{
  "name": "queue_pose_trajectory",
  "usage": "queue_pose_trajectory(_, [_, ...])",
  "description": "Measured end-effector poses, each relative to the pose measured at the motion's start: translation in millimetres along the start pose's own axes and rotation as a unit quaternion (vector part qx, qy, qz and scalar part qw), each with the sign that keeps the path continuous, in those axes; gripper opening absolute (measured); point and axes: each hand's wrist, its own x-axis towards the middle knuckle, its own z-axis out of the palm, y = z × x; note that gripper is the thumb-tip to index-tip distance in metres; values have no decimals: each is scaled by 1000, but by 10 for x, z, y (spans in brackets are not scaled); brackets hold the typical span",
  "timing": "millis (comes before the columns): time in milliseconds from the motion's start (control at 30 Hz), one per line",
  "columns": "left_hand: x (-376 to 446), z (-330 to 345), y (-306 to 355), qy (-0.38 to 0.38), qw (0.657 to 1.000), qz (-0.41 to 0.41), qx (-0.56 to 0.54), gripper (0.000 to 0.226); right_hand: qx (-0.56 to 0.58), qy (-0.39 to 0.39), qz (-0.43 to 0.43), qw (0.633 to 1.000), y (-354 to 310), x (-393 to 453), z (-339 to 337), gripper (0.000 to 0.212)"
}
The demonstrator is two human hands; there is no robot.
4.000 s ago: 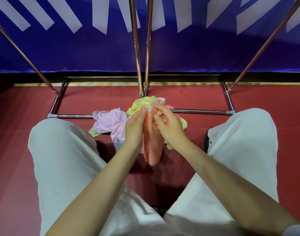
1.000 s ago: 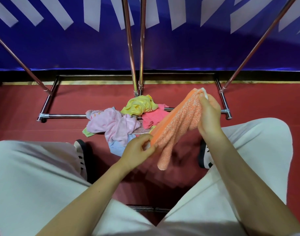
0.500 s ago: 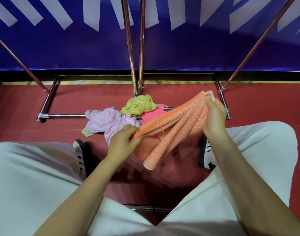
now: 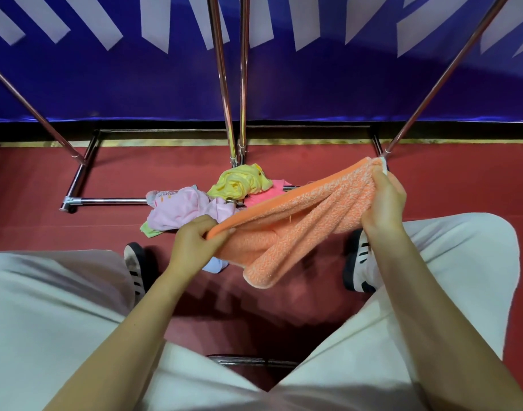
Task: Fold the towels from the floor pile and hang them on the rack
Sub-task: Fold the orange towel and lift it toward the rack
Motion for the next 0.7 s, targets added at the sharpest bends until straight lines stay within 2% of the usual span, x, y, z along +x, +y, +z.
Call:
queue_pose_trajectory(100, [-4, 8, 78, 12, 994, -47, -94, 40, 8, 0, 6, 1000, -7, 20, -11, 20])
queue_pose_trajectory(200, [-10, 40, 95, 40, 988, -72, -129, 32, 19, -4, 9, 1000, -21, -15, 18, 21])
queue_pose_trajectory(333, [13, 36, 0, 8, 998, -43, -51, 20, 36, 13, 15, 999, -67, -35, 40, 23])
queue_pose_trajectory(433, [1, 62, -47, -30, 999, -29, -13, 25, 44, 19, 15, 999, -103, -43, 42, 24])
queue_pose_trajectory(567, [-9, 101, -52, -62, 998, -13, -2, 17, 31, 12, 8, 999, -107, -48, 28, 23])
queue_pose_trajectory(700, [2, 113, -39, -44, 998, -48, -17, 12, -3, -1, -12, 1000, -97, -45, 27, 28])
